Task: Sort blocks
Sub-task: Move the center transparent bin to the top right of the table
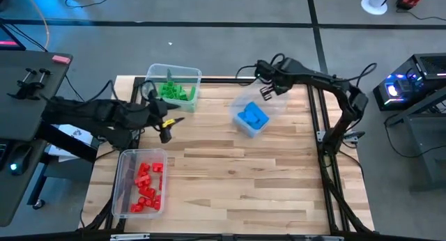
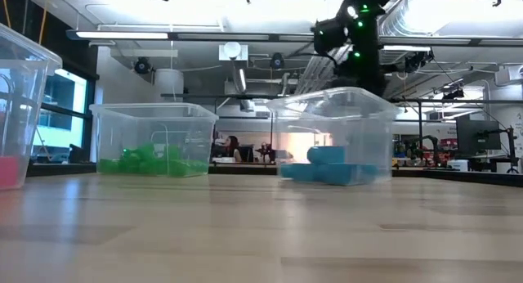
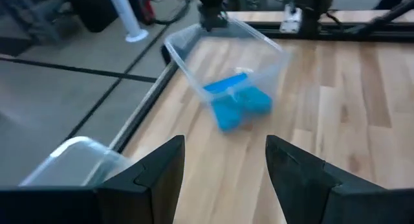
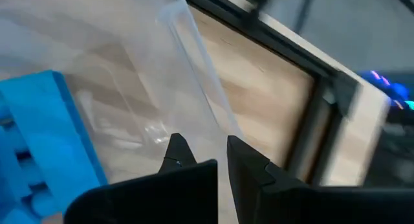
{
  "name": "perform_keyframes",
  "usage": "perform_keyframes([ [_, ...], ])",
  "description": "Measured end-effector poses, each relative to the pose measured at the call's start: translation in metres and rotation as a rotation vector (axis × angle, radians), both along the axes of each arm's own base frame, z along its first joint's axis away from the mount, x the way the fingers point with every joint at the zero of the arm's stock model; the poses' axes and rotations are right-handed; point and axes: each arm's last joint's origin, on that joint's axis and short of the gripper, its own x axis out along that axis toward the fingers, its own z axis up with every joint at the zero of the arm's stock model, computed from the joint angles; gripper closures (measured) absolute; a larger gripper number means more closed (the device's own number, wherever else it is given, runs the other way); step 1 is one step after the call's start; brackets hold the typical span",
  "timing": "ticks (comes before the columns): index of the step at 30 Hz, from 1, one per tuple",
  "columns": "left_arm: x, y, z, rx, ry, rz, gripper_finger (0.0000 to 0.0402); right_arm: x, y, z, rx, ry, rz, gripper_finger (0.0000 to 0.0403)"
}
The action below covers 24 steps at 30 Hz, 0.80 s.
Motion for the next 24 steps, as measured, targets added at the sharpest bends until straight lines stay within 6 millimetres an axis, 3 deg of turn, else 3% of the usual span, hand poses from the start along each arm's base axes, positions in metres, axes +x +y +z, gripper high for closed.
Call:
perform_keyframes([
  [6, 0.017, 0.009, -0.021, -0.048, -0.002, -0.036, 0.0202, -0.031, -0.007, 0.018, -0.052, 0.037, -0.138, 0.0403],
  [12, 0.030, 0.020, -0.033, -0.085, -0.017, -0.038, 0.0202, -0.060, 0.003, 0.055, -0.134, -0.146, -0.234, 0.0403],
  [18, 0.038, 0.027, -0.041, -0.106, -0.013, -0.038, 0.0202, -0.051, 0.070, 0.092, -0.051, -0.463, 0.061, 0.0403],
  [24, 0.045, 0.031, -0.046, -0.117, -0.003, -0.034, 0.0202, 0.001, 0.159, 0.096, 0.083, -0.727, 0.504, 0.0403],
])
